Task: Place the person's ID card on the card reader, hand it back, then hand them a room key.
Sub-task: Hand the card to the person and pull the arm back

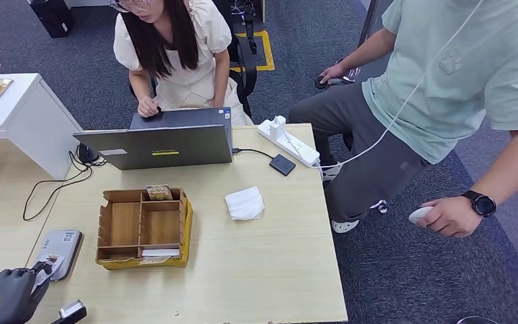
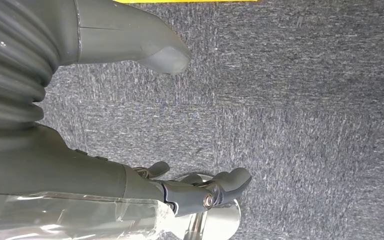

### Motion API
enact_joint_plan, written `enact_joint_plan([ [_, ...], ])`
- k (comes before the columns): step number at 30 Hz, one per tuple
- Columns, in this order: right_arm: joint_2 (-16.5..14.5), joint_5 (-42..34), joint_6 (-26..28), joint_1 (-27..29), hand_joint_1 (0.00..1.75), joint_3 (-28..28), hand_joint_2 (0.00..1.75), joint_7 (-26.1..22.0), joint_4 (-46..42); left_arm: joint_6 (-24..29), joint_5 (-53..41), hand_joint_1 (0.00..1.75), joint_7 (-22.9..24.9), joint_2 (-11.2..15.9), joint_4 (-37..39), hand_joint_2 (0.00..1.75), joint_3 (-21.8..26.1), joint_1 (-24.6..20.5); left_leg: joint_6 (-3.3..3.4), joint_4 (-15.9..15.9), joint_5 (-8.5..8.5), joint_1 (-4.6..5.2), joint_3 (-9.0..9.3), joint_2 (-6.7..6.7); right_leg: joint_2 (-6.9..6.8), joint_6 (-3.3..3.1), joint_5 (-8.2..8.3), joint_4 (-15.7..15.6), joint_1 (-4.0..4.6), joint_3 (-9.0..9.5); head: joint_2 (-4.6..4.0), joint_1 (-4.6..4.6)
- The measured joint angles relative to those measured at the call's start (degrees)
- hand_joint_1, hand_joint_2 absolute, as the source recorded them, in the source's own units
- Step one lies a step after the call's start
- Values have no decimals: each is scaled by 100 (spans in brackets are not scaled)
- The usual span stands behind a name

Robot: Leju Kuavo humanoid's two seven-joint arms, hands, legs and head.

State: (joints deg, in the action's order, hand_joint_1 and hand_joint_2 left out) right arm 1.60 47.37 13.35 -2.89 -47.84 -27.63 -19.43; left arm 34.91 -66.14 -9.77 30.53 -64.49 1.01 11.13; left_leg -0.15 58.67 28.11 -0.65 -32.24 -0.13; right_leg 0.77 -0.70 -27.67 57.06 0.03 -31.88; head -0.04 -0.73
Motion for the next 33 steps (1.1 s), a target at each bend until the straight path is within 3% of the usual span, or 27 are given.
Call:
enact_joint_plan([
  [14,0,15,2,-4,0,-51,175,-22,0,116,-132,175,50,-262,389,175,-2,-179,0,-1,0,1,4,-12,-15,1,-1,0,-1,9,-1,0],
  [33,0,25,2,-17,0,-80,175,-44,-2,90,-79,175,46,-302,550,175,-107,-329,0,-3,-2,1,14,-27,-33,1,-3,1,-1,24,0,0],
])
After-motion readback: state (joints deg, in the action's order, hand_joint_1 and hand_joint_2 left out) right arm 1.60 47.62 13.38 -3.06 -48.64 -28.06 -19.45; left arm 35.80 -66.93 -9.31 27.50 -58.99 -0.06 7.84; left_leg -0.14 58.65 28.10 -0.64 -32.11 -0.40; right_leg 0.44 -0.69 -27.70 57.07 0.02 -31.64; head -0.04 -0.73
